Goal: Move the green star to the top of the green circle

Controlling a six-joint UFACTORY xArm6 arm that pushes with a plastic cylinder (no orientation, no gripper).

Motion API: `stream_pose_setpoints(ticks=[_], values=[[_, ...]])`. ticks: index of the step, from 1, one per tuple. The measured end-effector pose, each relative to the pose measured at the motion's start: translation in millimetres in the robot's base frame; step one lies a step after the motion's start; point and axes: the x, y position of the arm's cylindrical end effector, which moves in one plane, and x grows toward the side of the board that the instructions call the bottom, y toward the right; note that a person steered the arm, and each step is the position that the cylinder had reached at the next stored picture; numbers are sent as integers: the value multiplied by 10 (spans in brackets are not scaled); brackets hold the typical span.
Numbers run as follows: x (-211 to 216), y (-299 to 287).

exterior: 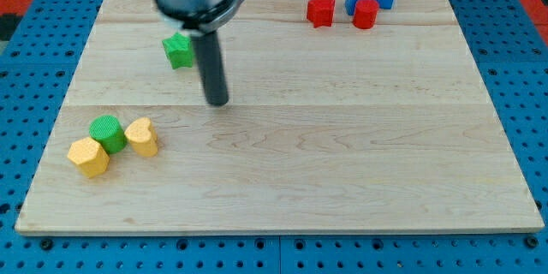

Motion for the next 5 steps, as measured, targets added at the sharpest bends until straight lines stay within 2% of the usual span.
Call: stream_pose_setpoints(ticks=[1, 2, 4, 5], values=[[-566, 42], [-883, -253], [-919, -1165], [-775, -1218]])
